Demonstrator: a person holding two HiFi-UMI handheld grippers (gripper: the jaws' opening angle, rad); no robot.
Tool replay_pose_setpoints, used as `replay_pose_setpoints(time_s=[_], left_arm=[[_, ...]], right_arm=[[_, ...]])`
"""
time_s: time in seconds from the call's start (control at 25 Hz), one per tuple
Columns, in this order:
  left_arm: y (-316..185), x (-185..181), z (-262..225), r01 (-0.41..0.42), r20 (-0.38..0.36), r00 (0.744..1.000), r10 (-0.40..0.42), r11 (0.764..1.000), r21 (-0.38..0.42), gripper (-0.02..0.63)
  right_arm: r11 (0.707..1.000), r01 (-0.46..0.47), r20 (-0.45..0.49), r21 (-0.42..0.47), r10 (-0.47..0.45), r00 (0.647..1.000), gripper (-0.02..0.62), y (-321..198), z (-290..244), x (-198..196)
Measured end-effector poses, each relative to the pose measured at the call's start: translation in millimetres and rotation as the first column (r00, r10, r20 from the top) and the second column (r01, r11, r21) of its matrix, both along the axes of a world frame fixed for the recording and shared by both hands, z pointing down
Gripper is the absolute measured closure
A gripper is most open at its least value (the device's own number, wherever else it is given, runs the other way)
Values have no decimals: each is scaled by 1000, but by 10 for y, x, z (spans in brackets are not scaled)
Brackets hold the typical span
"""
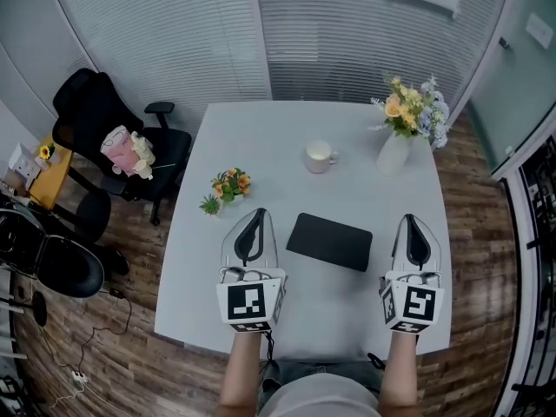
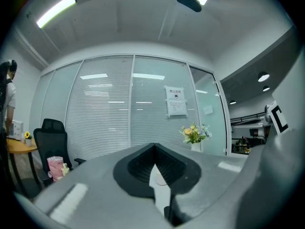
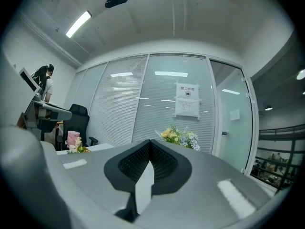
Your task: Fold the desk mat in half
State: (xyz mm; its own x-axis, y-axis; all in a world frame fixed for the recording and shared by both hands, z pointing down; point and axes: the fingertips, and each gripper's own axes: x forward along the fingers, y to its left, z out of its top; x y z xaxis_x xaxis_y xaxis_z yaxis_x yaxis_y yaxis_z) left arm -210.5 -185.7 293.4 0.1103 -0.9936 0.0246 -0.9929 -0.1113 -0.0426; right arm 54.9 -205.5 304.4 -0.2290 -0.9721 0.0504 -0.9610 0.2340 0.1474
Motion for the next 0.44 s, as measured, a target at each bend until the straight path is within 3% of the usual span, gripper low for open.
replay_pose_setpoints(time_s=[0.44], left_arm=[[21,-12,-37,5,3,1000,-5,1000,4,606]], right_arm=[[1000,-5,9,-6,5,1000,572,22,-7,14]])
